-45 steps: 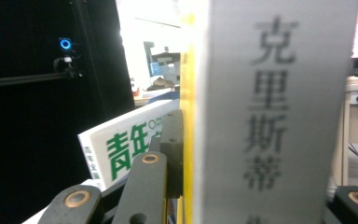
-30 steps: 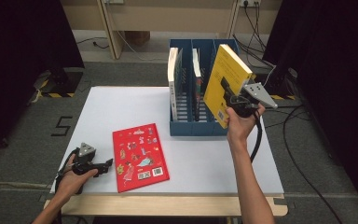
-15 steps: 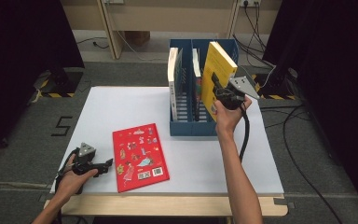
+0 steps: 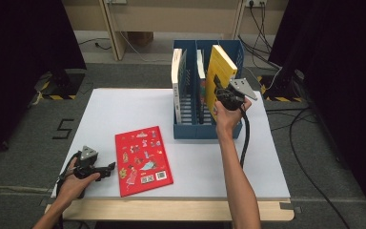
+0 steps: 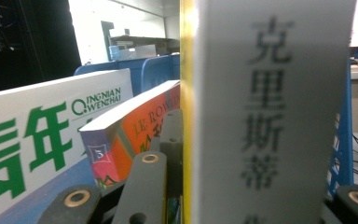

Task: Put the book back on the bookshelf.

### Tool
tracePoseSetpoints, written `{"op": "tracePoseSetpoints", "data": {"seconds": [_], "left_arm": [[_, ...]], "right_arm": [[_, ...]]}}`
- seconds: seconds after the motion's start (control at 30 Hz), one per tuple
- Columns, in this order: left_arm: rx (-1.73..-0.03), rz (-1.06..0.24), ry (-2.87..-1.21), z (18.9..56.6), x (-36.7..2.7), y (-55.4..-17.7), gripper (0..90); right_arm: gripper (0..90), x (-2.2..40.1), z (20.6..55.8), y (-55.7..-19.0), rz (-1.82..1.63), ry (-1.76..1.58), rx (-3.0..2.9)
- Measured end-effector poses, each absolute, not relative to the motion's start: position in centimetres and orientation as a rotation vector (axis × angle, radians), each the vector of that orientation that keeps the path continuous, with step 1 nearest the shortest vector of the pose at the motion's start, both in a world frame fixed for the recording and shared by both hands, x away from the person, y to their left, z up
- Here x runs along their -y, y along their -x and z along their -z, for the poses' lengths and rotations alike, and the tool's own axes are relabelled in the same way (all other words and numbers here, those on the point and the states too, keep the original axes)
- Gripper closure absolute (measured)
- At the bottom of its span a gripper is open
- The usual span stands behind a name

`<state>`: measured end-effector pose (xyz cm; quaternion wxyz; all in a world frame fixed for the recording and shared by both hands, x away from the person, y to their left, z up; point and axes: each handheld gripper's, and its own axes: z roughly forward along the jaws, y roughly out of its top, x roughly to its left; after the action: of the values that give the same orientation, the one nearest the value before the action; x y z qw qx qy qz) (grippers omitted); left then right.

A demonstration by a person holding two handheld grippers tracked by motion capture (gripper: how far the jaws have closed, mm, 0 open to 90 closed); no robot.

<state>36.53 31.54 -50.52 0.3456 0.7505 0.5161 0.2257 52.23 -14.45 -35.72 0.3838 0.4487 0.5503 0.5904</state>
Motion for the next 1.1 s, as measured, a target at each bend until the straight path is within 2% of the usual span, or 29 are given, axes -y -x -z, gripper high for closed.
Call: {"op": "tracePoseSetpoints", "data": {"seconds": [1.1], "left_arm": [[-1.34, -0.586, -1.952, 50.5, -31.5, -36.5, 15.8]], "right_arm": [[75.1, 13.4, 39.2, -56.1, -1.438, -1.242, -1.435]]}}
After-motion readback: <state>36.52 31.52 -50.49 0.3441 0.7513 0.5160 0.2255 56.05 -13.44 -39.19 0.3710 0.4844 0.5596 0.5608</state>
